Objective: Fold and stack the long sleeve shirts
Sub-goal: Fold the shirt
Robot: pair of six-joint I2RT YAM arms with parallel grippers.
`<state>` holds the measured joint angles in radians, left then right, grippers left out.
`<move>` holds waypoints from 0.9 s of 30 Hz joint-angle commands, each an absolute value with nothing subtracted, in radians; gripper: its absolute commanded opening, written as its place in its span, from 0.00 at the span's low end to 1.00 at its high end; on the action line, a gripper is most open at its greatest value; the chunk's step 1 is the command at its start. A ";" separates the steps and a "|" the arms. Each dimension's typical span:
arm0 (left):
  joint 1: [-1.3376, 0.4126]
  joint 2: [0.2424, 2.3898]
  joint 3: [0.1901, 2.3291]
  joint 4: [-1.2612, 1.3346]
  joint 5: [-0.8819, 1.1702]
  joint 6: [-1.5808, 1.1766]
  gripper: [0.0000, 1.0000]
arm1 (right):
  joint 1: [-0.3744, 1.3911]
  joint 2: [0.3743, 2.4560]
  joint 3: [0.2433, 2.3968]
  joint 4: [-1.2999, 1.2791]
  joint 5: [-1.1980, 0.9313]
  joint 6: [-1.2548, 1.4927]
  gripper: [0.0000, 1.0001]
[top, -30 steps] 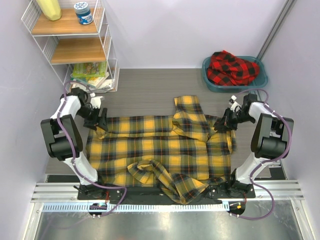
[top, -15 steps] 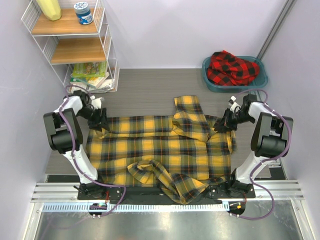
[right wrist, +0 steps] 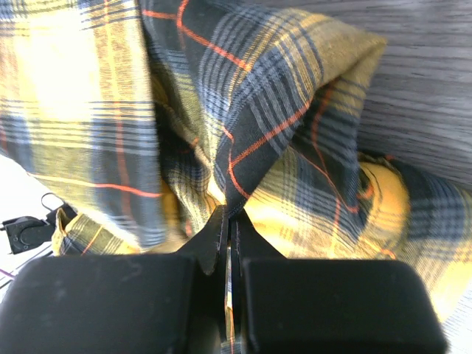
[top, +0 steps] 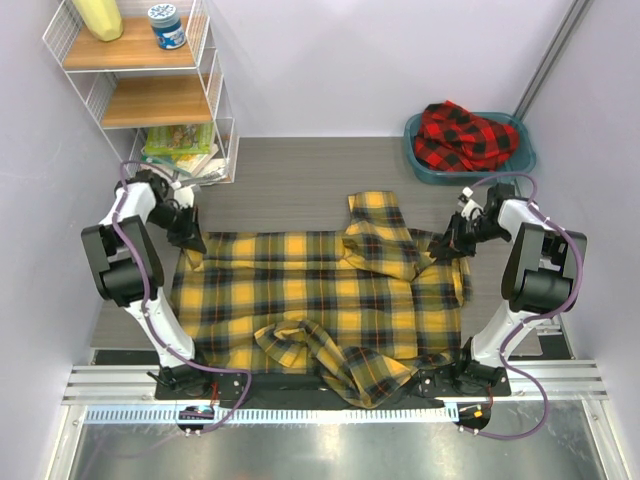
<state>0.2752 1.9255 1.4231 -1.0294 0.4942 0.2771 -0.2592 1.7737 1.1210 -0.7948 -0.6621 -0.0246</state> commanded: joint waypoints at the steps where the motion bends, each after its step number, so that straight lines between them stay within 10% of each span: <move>1: 0.318 1.864 1.474 -1.144 0.489 0.342 0.00 | -0.258 1.740 1.149 -0.836 -0.643 -0.052 0.01; 10: 0.319 1.855 1.358 -1.152 0.476 0.373 0.01 | -0.258 1.736 1.106 -0.851 -0.595 -0.107 0.01; 14: 0.318 1.856 1.301 -1.083 0.442 0.388 0.16 | -0.258 1.772 1.104 -0.853 -0.572 -0.138 0.02; 20: 0.304 1.763 1.322 -1.048 0.423 0.434 0.33 | -0.256 1.726 1.201 -0.942 -0.643 -0.215 0.45; 27: 0.079 1.624 1.253 -0.913 0.287 0.388 0.41 | -0.207 1.657 1.253 -0.855 -0.553 -0.166 0.37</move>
<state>0.2031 1.6821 1.2907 -1.0096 0.3576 0.4080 -0.2432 1.7164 1.2175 -0.9115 -0.6010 -0.1814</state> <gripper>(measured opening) 0.402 0.410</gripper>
